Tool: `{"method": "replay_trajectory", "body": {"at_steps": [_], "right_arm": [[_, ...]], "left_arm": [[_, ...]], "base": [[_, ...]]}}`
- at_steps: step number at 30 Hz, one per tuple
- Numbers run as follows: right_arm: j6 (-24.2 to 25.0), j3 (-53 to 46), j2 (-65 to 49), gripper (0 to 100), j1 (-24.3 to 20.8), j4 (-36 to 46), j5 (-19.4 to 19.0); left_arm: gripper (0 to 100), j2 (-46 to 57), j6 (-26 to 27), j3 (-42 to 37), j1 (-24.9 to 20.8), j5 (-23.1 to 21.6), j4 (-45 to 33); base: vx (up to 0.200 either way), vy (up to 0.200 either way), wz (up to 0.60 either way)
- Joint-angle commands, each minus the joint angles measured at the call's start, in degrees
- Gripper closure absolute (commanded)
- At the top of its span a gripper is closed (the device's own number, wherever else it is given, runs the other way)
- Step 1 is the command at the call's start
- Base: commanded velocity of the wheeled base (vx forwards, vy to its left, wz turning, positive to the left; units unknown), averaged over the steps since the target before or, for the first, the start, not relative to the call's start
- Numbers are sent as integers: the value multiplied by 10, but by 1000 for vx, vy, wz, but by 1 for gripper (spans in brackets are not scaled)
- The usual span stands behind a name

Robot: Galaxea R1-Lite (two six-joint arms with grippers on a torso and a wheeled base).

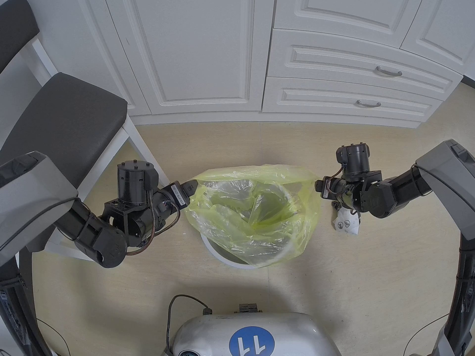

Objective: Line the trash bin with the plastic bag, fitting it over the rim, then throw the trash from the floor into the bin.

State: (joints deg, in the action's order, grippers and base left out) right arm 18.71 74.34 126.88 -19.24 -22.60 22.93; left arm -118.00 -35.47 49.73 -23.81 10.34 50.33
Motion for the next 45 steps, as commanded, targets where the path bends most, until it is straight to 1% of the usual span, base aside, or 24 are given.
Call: {"method": "replay_trajectory", "body": {"at_steps": [1, 3, 7, 12, 14, 17, 25, 27, 32, 35, 39, 43, 45], "right_arm": [[5, 1, 2, 0, -7, -1, 1], [7, -9, -25, 0, -12, -1, 0], [22, -35, -76, 0, -38, -2, 0], [33, -35, -75, 0, -57, -17, 1], [36, -34, -49, 0, -62, -65, 0], [33, -31, -19, 0, -61, -104, 1], [41, -19, 4, 0, -63, -140, 0], [58, -12, 18, 0, -69, -186, 0], [67, -10, 31, 0, -74, -257, 0], [70, -11, 36, 0, -75, -293, 0], [71, -13, 50, 0, -80, -341, -1], [69, -20, 52, 0, -84, -360, -1], [67, -25, 46, 0, -84, -360, -1]], "left_arm": [[0, 6, -2, -2, -1, -1, 0], [0, 10, -1, -5, -3, -2, -1], [0, 36, 6, -31, -12, -7, 1], [0, 54, 17, -45, -18, -17, 1], [0, 59, 31, -54, -18, -19, 3], [0, 59, 34, -56, -18, -19, 3], [0, 52, 40, -60, -17, -19, 5], [0, 51, 52, -68, -15, -24, 9], [0, 58, 78, -94, -13, -47, 15], [0, 58, 91, -109, -13, -51, 34], [0, 49, 133, -148, -13, -71, 109], [0, 22, 157, -170, -15, -79, 169], [0, 8, 173, -174, -15, -79, 187]], "base": [[0, 0, 0], [0, 0, 0], [0, 0, 0], [0, 0, 0], [0, 0, 0], [0, 0, 0], [0, 0, 0], [0, 0, 0], [0, 0, 0], [0, 0, 0], [0, 0, 0], [0, 0, 0], [0, 0, 0]]}}
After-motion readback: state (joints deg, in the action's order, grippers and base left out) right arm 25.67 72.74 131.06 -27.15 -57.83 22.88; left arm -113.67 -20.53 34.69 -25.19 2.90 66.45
